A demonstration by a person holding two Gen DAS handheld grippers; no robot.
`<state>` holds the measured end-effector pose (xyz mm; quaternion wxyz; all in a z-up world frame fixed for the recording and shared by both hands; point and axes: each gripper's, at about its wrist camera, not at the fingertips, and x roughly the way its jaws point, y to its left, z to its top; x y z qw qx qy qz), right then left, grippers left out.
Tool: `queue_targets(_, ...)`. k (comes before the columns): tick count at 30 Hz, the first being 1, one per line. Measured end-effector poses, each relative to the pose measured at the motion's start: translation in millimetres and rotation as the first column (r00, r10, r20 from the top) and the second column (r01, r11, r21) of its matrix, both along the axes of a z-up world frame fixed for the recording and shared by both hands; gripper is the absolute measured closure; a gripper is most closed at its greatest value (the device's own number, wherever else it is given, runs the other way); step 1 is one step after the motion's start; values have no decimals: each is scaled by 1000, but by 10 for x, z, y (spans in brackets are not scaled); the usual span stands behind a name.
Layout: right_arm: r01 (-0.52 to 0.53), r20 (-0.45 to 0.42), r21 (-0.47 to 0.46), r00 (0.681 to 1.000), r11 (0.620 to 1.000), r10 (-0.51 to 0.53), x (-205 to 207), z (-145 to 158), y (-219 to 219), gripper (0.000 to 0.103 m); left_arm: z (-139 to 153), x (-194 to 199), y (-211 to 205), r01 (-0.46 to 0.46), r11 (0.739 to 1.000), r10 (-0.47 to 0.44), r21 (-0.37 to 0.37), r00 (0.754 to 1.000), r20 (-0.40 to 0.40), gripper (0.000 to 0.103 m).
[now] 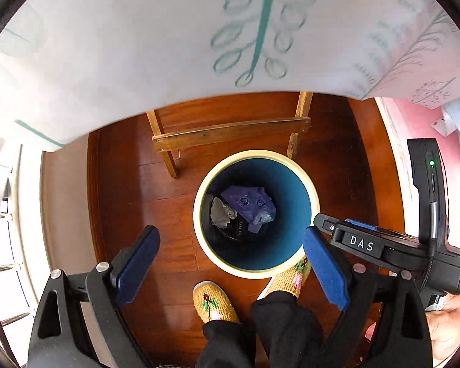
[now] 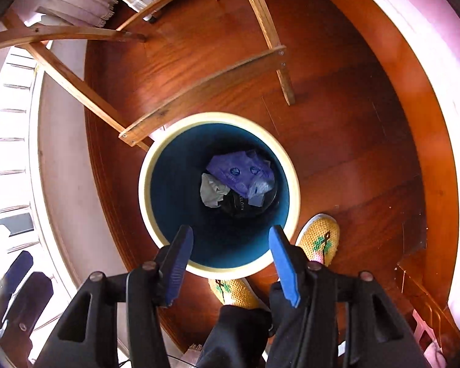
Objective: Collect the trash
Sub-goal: 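Raise both open tools back toward the table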
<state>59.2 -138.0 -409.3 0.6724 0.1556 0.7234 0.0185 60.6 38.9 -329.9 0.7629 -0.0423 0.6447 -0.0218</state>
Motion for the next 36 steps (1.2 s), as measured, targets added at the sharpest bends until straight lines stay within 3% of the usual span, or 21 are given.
queue_targets(4, -10, 28, 23, 1000, 1000, 10, -53, 397, 45, 44, 411, -61, 43, 4, 1000, -4, -3, 1000, 28, 10)
queue_targets(12, 20, 96, 85, 995, 996, -28, -207, 1414, 63, 44, 1465, -135, 138, 58, 998, -56, -13, 991, 124, 10)
queue_targets(18, 20, 179, 75, 983, 997, -33, -299, 2224, 67, 44, 2310, -176, 124, 136, 991, -135, 10, 960, 244, 10)
queue_targets(23, 40, 252, 77, 966, 996, -58, -362, 2788, 21, 44, 2878, -169, 112, 145, 989, -150, 40, 935, 322, 10)
queue_targets(29, 64, 348, 75, 933, 995, -86, -394, 3379, -20, 44, 3379, -154, 138, 112, 990, -135, 81, 898, 418, 14)
queue_targets(36, 57, 461, 33, 885, 998, -66, -381, 3902, -10, 44, 3722, -170, 246, 88, 996, -90, 25, 892, 443, 16)
